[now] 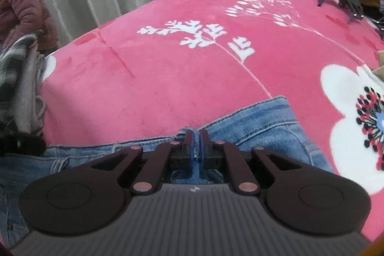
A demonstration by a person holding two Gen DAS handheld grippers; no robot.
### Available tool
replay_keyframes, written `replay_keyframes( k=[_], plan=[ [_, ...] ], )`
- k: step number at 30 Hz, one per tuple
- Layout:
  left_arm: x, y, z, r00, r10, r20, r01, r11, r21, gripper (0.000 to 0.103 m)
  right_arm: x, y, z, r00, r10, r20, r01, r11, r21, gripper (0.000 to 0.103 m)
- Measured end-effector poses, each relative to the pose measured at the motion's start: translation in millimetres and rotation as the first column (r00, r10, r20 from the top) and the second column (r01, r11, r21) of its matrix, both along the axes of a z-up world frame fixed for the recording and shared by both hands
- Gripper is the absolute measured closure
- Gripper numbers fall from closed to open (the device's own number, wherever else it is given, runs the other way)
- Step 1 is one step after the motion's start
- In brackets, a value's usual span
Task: Fold clothes
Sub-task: 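Open both grippers and release the jeans waistband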
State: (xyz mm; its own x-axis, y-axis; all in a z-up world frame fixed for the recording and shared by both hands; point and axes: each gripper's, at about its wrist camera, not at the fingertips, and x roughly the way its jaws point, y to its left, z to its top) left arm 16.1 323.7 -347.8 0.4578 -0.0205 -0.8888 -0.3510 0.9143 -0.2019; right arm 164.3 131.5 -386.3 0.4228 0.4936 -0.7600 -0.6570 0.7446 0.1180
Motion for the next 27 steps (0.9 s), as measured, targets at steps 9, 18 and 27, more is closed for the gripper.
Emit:
replay_keyframes(
  k=[9,18,27],
  plan=[
    [-30,-11,35,0.993,-0.116,0.019,0.116,0.993,-0.008,0.081,16,-58,65,0.956,-0.139,-0.26,0.207,0.944,0.257,0.062],
    [-30,-30,51,0.953,-0.304,-0.023,0.304,0.952,0.02,0.076,-90,-242,192,0.829,-0.513,-0.222,0.558,0.787,0.264,0.062],
    [-7,-95,64,0.865,-0.5,-0.027,0.5,0.866,-0.016,0.07,-286,-307,201,0.626,-0.751,-0.208,0.727,0.659,-0.191,0.063]
  ],
)
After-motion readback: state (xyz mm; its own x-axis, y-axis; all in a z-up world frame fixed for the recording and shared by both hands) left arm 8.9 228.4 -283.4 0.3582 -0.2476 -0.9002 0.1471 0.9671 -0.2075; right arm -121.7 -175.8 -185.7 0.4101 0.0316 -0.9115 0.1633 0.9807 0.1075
